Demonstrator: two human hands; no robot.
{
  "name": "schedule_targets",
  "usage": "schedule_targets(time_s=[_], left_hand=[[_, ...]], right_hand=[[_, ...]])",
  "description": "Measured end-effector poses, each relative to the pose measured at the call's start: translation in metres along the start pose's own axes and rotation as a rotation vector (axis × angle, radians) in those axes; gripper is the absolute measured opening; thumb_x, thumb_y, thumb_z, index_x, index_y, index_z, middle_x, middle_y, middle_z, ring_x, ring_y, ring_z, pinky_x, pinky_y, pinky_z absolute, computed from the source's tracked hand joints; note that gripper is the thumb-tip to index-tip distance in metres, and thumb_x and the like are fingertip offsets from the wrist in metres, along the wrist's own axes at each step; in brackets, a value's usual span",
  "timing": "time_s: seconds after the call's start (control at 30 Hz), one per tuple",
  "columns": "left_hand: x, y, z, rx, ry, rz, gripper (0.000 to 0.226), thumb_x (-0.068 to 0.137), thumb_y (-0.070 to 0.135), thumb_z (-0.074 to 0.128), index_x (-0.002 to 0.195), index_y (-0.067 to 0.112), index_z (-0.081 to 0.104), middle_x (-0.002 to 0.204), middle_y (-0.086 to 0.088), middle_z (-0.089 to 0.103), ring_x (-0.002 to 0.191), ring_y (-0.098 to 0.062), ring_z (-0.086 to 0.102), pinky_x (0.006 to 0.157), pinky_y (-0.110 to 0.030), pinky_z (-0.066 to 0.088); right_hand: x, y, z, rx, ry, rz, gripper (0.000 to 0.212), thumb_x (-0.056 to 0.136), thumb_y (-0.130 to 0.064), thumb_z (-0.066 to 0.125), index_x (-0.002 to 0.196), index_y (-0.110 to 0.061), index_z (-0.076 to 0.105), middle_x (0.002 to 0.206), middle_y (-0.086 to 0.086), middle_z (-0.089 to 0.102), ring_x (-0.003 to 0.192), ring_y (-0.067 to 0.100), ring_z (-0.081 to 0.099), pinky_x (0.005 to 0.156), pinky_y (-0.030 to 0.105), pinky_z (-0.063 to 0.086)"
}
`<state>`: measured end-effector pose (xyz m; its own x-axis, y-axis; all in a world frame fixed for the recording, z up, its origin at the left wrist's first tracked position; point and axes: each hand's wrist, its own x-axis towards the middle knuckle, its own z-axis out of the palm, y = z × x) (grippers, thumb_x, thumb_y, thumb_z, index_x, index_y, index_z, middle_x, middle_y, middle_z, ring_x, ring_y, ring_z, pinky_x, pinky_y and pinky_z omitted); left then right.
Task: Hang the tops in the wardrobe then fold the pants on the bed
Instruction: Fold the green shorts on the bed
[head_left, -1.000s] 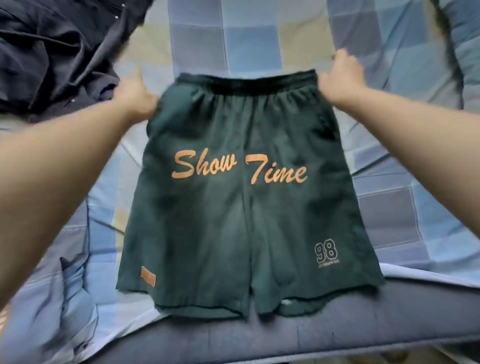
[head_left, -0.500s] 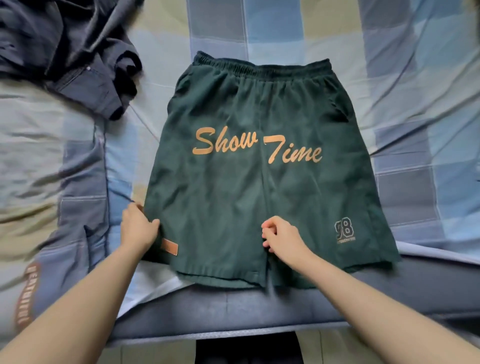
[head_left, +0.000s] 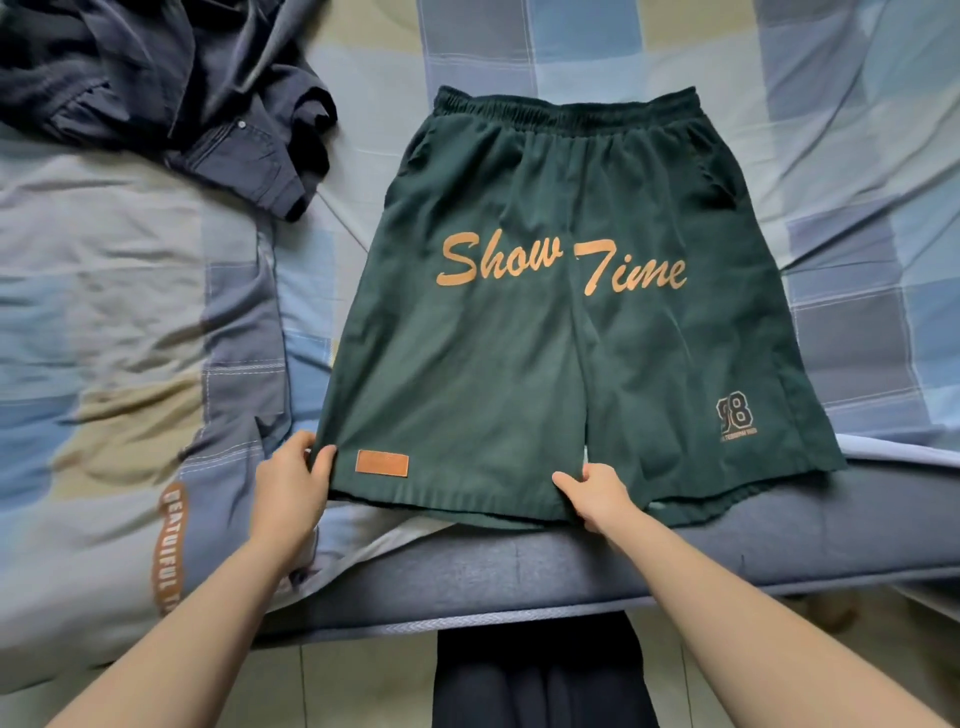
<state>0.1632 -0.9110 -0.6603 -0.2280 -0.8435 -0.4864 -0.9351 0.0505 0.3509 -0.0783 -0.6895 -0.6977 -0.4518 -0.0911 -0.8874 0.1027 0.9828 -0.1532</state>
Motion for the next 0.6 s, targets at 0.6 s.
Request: schedule_targets(time_s=[0.6], left_hand=[[-0.067,0.141,0.121,0.474,-0.269,0.588,0.053,0.087,0.020,0.055,0.139,0.016,0.046,0.129,-0.007,0.056,0.118,-0.031,0.048,0.093,-0.040,0.042]], right_hand=[[0.039,0.055,-0.158,-0.110,0.358,-0.221,0.016,0.090,-0.016,0.056,0.102,-0.007,0.062,0.104,0.018,0.064,0.101,0.035,0.060,0.089,0.036,0.044]])
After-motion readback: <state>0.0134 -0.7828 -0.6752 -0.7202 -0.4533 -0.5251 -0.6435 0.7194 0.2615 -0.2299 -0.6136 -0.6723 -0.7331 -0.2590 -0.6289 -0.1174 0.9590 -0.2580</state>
